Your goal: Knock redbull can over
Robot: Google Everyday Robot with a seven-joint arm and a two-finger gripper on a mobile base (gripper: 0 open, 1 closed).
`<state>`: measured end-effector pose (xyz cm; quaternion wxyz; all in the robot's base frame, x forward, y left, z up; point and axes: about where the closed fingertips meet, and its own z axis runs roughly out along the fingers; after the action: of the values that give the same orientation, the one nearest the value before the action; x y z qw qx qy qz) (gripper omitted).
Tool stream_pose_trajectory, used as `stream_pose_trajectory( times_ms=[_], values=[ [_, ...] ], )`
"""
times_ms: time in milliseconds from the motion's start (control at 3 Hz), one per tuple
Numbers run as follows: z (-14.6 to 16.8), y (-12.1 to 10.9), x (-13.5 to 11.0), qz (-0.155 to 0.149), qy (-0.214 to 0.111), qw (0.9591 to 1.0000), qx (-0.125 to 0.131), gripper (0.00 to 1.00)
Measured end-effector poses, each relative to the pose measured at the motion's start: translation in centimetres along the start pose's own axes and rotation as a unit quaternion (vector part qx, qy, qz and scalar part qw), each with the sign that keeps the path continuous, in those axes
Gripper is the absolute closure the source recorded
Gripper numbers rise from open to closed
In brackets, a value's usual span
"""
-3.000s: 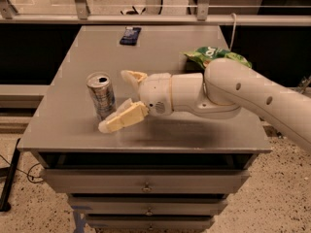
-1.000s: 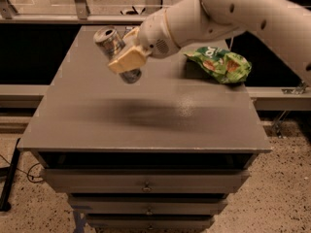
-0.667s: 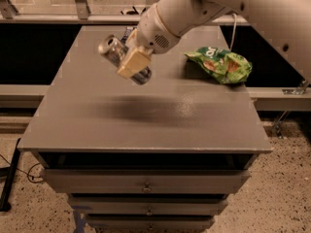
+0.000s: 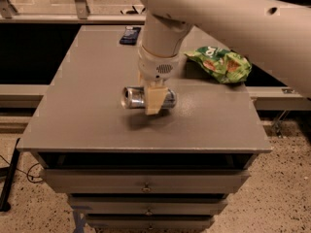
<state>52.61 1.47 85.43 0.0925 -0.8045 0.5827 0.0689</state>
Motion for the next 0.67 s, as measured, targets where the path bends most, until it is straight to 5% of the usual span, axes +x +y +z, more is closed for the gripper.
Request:
stream_pose_trajectory(
  times_ms=[333, 667],
  values=[
    [1.3, 1.0, 3.8, -0.023, 0.108, 0.9938, -0.012, 1.0],
    [1.1, 0.1, 7.2, -0.02, 0.198, 0.98, 0.007, 1.0]
  ],
)
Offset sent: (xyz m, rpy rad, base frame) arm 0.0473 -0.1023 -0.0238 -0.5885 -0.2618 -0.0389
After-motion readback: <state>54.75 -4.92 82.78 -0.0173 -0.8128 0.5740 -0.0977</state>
